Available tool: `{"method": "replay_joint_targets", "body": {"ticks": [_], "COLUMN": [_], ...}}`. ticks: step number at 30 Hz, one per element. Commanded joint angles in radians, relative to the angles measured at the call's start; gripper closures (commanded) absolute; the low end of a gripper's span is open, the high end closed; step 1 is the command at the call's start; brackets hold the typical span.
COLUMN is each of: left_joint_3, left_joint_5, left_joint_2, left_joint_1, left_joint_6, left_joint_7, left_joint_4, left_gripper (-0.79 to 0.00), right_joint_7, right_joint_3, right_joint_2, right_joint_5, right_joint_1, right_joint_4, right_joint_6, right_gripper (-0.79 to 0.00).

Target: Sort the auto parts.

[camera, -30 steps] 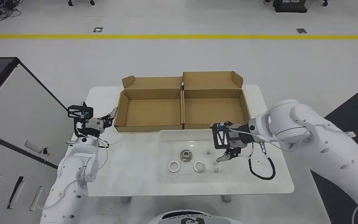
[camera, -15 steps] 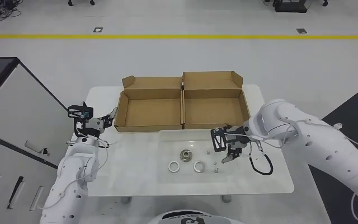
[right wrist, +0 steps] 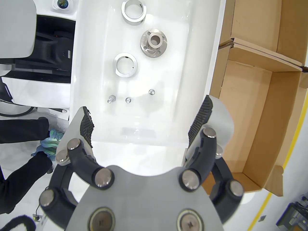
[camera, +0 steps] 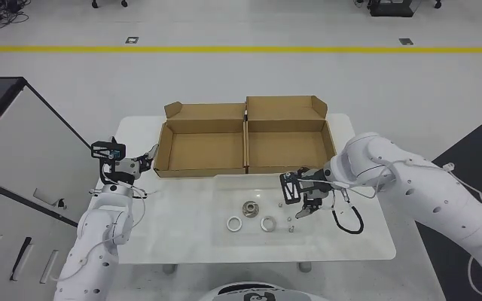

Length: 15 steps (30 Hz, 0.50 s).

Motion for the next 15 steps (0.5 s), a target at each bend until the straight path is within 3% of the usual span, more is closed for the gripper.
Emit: {"method": "replay_joint_targets", "body": {"ticks": [1,5,15], "left_joint_3": [0.000,0.000,0.000], "left_joint_5": [0.000,0.000,0.000], "left_joint_2": [0.000,0.000,0.000], "left_joint_1": [0.000,0.000,0.000], "left_joint_6": [0.000,0.000,0.000], "left_joint_7": [0.000,0.000,0.000], "left_joint_4": [0.000,0.000,0.000], "left_gripper": [-0.785,-0.785,-0.785], "right_joint_7": [0.000,0.006,0.238], "right_joint_3": [0.000,0.004,-0.097], "right_joint_2": [0.000,0.000,-0.001], "right_joint_5": [0.000,-0.024,0.031], "right_joint_1": [0.000,-0.001,0.059], "right_joint_4": [0.000,-0.018,-0.145], "right_joint_6": [0.000,0.028,0.231], "right_gripper": [-0.785,-0.785,-0.785]}}
